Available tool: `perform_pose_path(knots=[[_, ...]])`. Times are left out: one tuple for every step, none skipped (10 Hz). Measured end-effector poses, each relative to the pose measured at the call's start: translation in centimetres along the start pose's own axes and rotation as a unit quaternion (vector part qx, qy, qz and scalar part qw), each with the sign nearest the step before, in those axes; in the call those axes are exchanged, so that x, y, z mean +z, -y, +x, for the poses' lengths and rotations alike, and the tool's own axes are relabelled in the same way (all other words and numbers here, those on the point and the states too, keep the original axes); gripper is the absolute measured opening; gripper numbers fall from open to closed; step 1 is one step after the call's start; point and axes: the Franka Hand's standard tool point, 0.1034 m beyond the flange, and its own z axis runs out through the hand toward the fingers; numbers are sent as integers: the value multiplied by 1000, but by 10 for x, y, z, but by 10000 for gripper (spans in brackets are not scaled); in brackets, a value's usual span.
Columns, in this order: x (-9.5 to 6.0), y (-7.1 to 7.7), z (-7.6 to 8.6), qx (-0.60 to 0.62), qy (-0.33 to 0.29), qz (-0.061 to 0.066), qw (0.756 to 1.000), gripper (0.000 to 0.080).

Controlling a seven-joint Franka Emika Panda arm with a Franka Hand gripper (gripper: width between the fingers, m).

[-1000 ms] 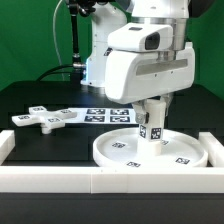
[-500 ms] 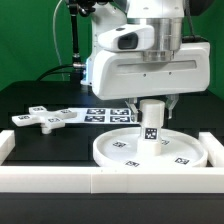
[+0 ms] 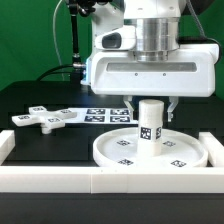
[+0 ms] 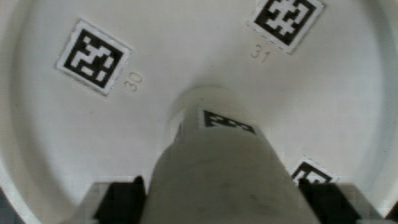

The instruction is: Assemble round table

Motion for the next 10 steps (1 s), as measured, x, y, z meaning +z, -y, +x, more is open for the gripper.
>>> perform_pose_path(knots=[[0,0,0,22,0,1,1000,407],[0,0,0,58,1,3,998,407],[0,0,0,78,2,5,997,407],[-1,-1,2,140,5,17,990,407],[-1,0,2,168,6,22,986,407],[-1,0,2,206,7,23,978,407],[-1,0,2,219,8,23,975,407],[-1,0,2,220,8,23,975,411],[-1,1,1,217,8,23,976,411],[-1,1,1,216,8,23,976,597]])
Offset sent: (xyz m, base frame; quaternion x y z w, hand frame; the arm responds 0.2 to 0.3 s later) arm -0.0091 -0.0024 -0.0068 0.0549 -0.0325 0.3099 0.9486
